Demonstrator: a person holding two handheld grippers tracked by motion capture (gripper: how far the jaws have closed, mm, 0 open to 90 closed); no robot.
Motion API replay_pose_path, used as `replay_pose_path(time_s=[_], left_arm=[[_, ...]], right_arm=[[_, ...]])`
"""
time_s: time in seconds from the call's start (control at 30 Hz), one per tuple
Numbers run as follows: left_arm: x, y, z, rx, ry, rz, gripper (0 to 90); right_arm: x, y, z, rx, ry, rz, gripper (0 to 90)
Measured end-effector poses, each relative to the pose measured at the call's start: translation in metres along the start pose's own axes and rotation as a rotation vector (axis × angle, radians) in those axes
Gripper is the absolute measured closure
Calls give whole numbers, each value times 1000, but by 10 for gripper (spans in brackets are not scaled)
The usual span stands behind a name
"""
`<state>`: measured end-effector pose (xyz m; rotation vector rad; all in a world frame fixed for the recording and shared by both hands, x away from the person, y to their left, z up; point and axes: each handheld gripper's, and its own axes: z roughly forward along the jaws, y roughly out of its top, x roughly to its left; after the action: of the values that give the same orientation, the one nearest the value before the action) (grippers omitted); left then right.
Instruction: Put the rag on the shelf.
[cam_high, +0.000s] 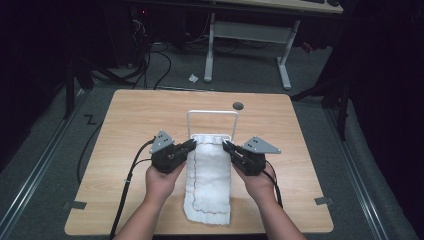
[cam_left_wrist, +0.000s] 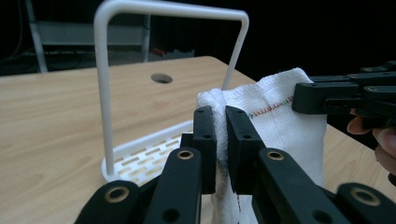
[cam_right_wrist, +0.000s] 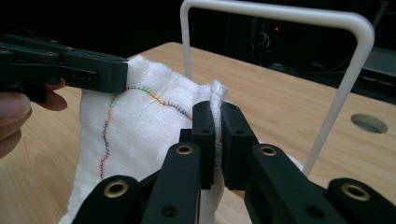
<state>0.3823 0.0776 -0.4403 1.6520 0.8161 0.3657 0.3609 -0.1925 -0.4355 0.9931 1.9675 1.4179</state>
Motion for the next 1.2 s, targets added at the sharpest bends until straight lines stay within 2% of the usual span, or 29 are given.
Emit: replay_pose_path(time_s=[0.2,0.27,0.47,0.7,0.83,1.2], left_arm=[[-3,13,-6,-35,4,18,835],[-6,21,-9,-64,3,23,835],[-12,37,-14,-99,0,54,836],[-12,52,-19,-131,-1,58,837],[-16,65,-23,-160,-1,83,838],[-23,93,-24,-183,-2,140,840]], right_arm=[[1,13,-5,-43,1,-16,859],[2,22,-6,-66,2,-25,859],[4,37,-10,-96,-4,-35,859],[4,52,-16,-129,-2,-39,859],[3,63,-21,-157,-9,-42,859],[-3,89,-33,-213,-26,-57,860]])
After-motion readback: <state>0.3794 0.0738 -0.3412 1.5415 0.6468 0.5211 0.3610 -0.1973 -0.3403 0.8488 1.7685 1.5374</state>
